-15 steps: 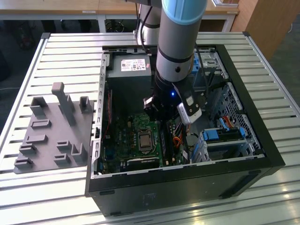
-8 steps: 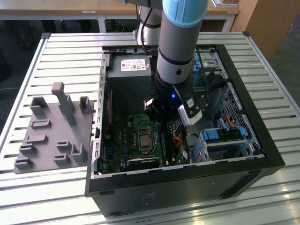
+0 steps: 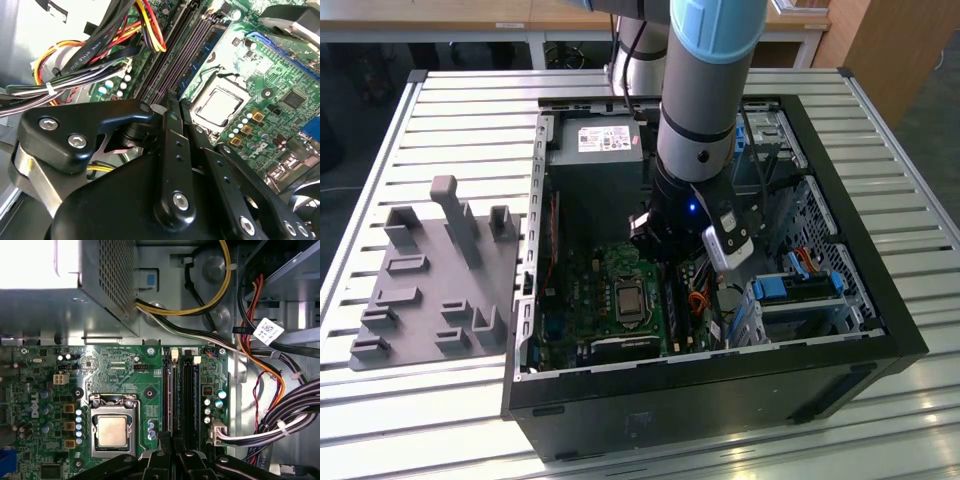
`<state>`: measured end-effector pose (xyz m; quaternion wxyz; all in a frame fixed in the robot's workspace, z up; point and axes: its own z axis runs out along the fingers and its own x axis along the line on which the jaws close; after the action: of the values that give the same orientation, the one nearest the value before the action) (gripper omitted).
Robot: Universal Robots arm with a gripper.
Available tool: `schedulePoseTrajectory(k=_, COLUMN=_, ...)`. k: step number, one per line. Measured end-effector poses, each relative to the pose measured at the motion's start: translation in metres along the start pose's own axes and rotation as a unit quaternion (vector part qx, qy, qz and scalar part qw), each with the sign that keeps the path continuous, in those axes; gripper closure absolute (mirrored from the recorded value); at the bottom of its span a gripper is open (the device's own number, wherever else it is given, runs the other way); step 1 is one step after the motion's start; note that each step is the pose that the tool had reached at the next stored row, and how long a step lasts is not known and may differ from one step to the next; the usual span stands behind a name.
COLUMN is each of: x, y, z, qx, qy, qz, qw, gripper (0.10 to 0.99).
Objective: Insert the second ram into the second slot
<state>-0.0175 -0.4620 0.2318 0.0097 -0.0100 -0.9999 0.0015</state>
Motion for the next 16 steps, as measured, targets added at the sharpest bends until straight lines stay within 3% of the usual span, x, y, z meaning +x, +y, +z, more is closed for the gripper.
schedulePoseTrajectory(k=16, x=-0.0036, y=0.0, z=0.0059, qx=0.001, qy=0.0019, qz=-0.004, qw=1.0, gripper=0.949)
